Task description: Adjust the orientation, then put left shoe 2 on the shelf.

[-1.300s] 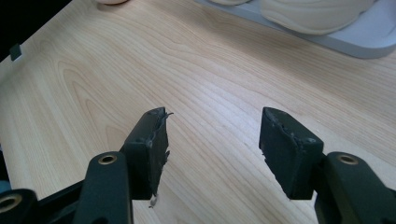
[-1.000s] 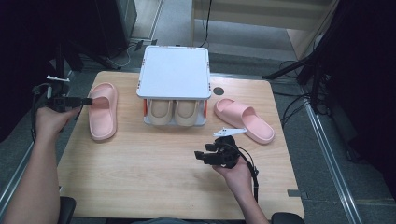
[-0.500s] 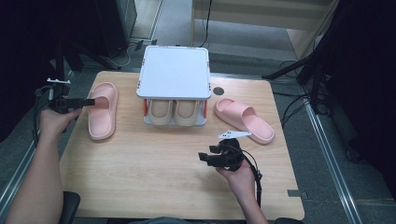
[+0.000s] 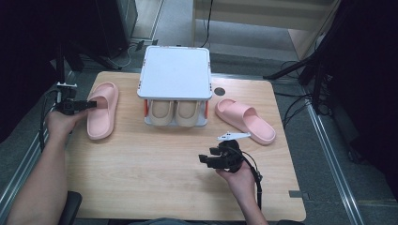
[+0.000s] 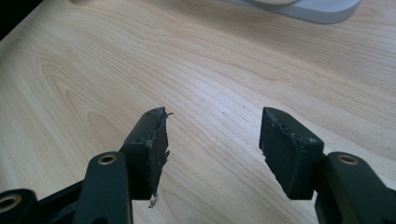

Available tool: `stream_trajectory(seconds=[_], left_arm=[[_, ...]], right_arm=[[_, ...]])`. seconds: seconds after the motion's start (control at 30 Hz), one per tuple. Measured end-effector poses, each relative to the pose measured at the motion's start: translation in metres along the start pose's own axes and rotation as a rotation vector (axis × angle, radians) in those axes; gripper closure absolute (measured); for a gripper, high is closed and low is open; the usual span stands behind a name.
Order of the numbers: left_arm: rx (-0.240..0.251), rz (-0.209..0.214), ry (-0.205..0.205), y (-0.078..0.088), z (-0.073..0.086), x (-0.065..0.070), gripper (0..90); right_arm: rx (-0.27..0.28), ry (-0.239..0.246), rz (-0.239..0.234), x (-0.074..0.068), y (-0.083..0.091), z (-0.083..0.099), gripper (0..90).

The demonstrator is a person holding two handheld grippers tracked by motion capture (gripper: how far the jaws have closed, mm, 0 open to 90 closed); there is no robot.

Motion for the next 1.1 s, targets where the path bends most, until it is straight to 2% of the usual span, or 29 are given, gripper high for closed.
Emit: stream_trajectory(seconds=[0.03,0.1,0.2,0.27,0.3,0.4,0.5,0.53,0.67,0.73,0.83,0.93,0.97,1.03,1.1], left_arm=[[-0.008,-0.004,-0.012,0.0,0.0,0.0,58.3],[-0.019,-0.048,-0.031,0.0,0.0,0.001,64.6],[-0.02,-0.051,-0.006,0.003,0.001,-0.001,72.9],[-0.025,-0.035,0.027,0.005,0.001,-0.004,79.1],[-0.027,-0.013,0.047,0.006,0.001,-0.006,79.7],[-0.05,-0.029,0.048,0.007,0.0,-0.004,80.5],[-0.061,-0.01,0.071,0.006,-0.001,-0.003,80.9],[-0.064,-0.003,0.072,0.006,-0.001,-0.003,81.0],[-0.068,-0.019,0.055,0.005,-0.003,0.002,81.0],[-0.066,-0.006,0.061,0.004,-0.004,0.004,81.1],[-0.073,-0.009,0.063,0.003,-0.005,0.009,81.0],[-0.076,0.003,0.088,0.004,-0.008,0.011,81.0],[-0.071,-0.007,0.092,0.004,-0.009,0.013,80.9],[-0.088,-0.037,0.076,0.005,-0.016,0.02,80.8],[-0.088,-0.043,0.045,0.005,-0.023,0.03,80.8]], right_arm=[[-0.003,-0.001,0.0,-0.001,0.0,0.0,42.6],[-0.006,0.001,-0.004,-0.001,-0.001,0.0,42.6],[-0.003,0.002,-0.011,-0.002,-0.002,0.0,42.7],[-0.001,0.002,-0.01,-0.002,-0.001,0.0,42.7],[-0.002,0.001,-0.01,-0.002,-0.001,0.0,42.7],[0.002,0.002,-0.01,-0.002,-0.001,0.0,42.7],[0.004,0.003,-0.011,-0.002,-0.001,0.0,42.7],[0.005,0.004,-0.012,-0.002,0.0,0.0,42.7],[0.005,0.004,-0.011,-0.002,0.0,-0.001,42.7],[0.005,0.004,-0.011,-0.002,0.0,-0.001,42.7],[0.01,0.005,-0.017,-0.002,0.0,-0.001,42.7],[0.019,0.003,-0.022,-0.001,0.001,-0.002,42.8],[0.022,0.003,-0.02,0.0,0.002,-0.003,42.8],[0.029,0.003,-0.024,0.002,0.004,-0.004,42.8],[0.034,0.011,-0.029,0.003,0.007,-0.004,42.8]])
Point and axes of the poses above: each handheld gripper's, and its own axes: y roughly backward along the jaws, z roughly out of its underside, x roughly to its right, the point moved 1 cm from there along -y, roughly forward along the jaws, and after that the axes turned 15 degrees about z, right-handed, at the moved point
